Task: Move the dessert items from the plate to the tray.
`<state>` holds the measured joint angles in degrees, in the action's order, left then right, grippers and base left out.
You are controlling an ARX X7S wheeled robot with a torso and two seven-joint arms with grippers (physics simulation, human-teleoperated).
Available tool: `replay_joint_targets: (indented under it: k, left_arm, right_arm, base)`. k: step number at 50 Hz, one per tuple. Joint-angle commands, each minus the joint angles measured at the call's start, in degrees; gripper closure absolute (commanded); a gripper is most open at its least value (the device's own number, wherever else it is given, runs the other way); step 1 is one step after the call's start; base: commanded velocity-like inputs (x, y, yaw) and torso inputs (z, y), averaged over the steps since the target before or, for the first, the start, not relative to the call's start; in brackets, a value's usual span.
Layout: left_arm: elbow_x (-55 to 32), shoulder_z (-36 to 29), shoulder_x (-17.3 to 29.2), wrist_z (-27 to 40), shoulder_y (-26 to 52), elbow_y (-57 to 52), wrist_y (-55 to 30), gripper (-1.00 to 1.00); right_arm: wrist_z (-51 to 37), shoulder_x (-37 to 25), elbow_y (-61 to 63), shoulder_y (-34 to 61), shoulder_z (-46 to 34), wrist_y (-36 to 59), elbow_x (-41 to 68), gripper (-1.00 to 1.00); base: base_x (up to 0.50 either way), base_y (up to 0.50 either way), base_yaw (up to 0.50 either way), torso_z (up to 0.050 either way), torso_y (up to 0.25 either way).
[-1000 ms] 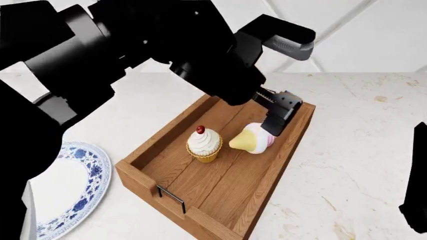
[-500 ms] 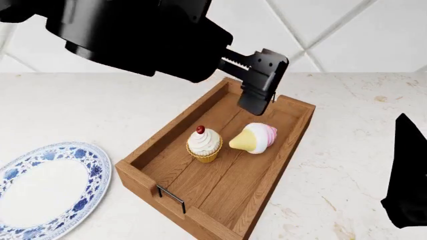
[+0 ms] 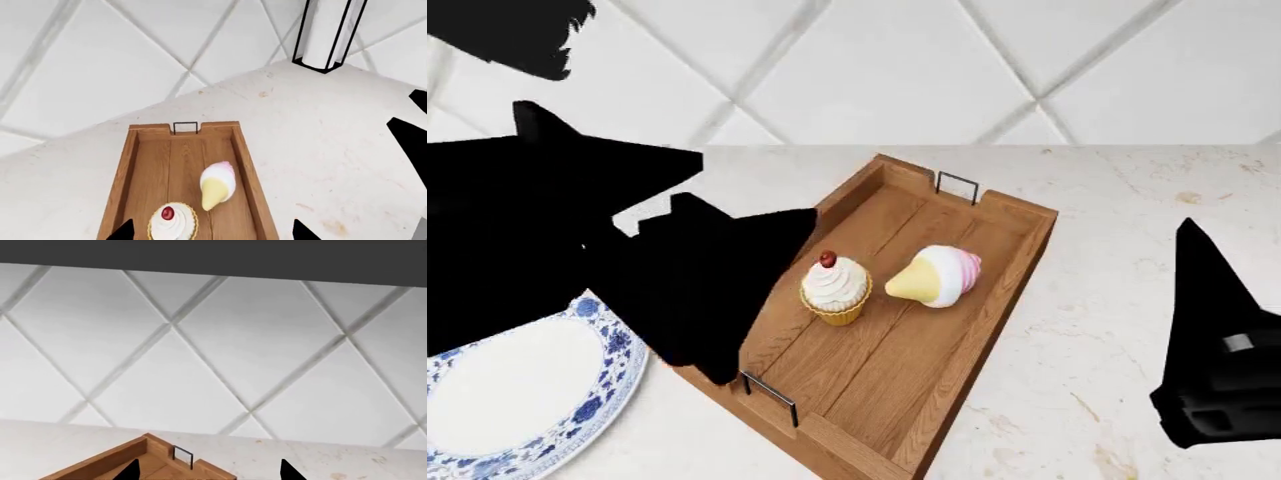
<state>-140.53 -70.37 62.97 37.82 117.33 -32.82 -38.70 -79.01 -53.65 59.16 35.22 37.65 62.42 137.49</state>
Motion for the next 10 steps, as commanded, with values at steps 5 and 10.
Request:
replay_joint_targets:
  k: [5,10]
  left_arm:
    - [3.13,4.36,23.06,-2.61,-4.77,-21.23,9.93,-1.0]
    - [5.19,4.06,26.95,-4.25,-5.7,-23.25,11.97,-1.0]
  right_arm:
    - [-4.21,0.96,0.69,6.2,-4.0,-0.11,4.39,-1.0]
    - [-7.88,3.54,0.72,9.78,-2.79,1.98,9.44,-1.0]
  base:
    - [0.0,0.0,0.0,0.0,0.0]
    - [0.0,0.0,0.0,0.0,0.0]
